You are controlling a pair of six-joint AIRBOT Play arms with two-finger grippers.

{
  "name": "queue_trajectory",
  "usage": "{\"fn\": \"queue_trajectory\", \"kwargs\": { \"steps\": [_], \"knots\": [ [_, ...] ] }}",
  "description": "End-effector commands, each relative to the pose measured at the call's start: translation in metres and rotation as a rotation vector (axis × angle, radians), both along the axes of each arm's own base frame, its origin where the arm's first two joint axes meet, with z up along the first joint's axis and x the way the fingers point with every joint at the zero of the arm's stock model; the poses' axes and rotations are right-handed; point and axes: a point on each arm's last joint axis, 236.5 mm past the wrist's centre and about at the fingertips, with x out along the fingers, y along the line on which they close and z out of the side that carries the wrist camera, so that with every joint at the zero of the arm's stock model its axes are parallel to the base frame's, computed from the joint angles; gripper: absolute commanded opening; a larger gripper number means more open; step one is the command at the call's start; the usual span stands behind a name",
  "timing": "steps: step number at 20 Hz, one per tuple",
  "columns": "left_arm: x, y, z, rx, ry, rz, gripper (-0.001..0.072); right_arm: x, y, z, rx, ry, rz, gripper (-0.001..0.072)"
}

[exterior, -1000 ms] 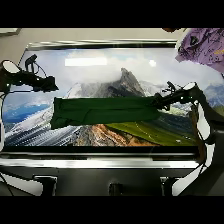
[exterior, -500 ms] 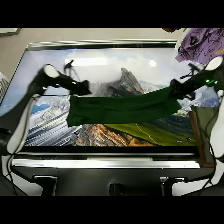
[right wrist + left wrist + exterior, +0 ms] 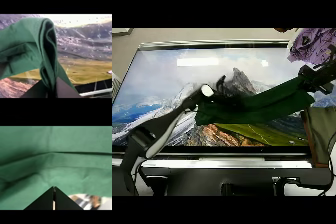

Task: Fold the clothes and pants, and hang the long-sleeved shirts on hangers.

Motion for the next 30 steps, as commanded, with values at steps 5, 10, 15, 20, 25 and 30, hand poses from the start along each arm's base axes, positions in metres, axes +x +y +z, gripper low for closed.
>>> {"fn": "queue_trajectory", "kwargs": {
  "steps": [5, 10, 15, 20, 25, 30],
  "knots": [
    [-0.044, -0.075, -0.036, -0.134, 0.176, 0.049, 0.002, -0.014, 0.003, 0.024, 0.002, -0.033, -0.037, 0.0028],
    [-0.046, -0.105, -0.041, -0.164, 0.19, 0.045, 0.0019, -0.019, 0.004, 0.036, -0.003, -0.064, -0.041, 0.0028],
    [-0.039, -0.106, -0.039, -0.179, 0.215, 0.044, 0.0019, -0.018, 0.003, 0.038, -0.008, -0.075, -0.049, 0.0028],
    [-0.021, -0.042, -0.01, -0.062, 0.166, -0.065, 0.0018, -0.008, 0.004, 0.042, 0.009, -0.113, -0.094, 0.0028],
    [0.03, 0.097, 0.062, 0.189, -0.018, -0.047, 0.0019, 0.018, 0.058, 0.056, 0.114, -0.203, -0.101, 0.0028],
    [0.055, 0.223, 0.154, 0.264, -0.135, 0.111, 0.002, 0.041, 0.164, 0.048, 0.218, -0.229, -0.047, 0.0028]
  ]
}}
